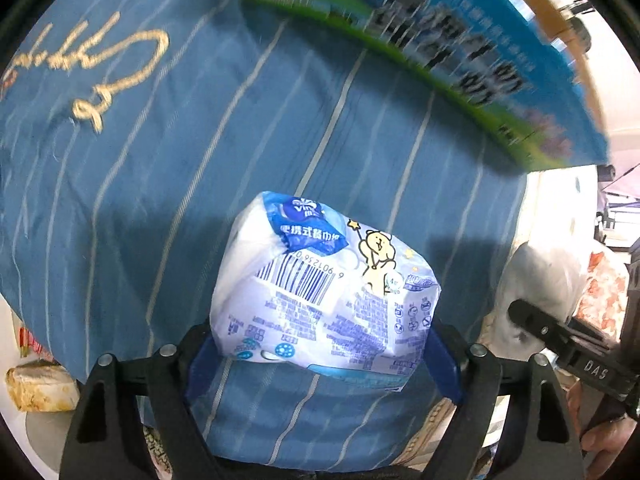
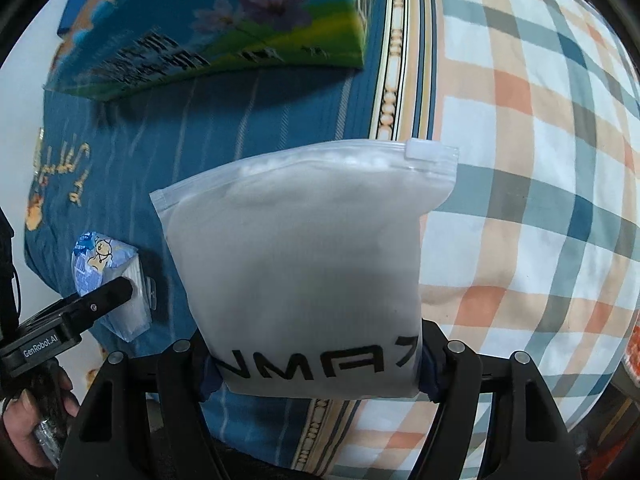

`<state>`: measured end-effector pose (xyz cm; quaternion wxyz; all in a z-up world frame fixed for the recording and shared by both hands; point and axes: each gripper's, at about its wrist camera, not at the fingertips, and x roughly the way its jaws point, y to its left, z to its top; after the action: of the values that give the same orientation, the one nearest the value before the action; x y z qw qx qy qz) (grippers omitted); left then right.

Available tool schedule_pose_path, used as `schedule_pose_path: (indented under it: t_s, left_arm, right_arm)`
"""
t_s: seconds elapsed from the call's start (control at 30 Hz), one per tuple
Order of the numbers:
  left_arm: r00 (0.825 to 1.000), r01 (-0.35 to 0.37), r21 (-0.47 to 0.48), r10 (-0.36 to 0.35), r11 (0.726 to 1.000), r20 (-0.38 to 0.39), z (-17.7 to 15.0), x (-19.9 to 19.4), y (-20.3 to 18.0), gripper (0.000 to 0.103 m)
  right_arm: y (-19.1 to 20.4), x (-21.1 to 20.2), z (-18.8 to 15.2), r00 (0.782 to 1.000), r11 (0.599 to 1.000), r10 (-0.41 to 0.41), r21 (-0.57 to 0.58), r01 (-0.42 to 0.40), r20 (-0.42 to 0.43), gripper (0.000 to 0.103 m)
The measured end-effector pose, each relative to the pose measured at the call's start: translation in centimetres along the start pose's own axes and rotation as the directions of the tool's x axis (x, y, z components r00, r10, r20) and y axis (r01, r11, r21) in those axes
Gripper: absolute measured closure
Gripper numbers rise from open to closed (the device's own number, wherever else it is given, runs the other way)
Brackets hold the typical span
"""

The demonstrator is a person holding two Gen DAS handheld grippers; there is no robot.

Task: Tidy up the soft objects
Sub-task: 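Lower the tissue pack and white pouch into the box and open both tools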

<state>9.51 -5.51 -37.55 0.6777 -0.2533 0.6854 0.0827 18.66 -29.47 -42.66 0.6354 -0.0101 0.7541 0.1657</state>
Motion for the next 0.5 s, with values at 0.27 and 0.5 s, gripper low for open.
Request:
schedule_pose_path:
  t_s: [0.27,0.5]
  left_arm:
    - [0.982,-0.005,0.097,-0.014,0.995,0.190,1.3,-7.8,-1.9,0.018]
    - [0.951,-0.002,0.230,-0.069,0.973,0.301,5.1,-13.5,-3.7,0.018]
  right_arm:
    - [1.2,-7.7,-1.0,0.991,0.996,0.075,0.029,-0.079,0.106,0.028]
    - [3.5,-14.6,-1.1,0.966,0.989,0.106,0.076,-0.128,0.237,0.028]
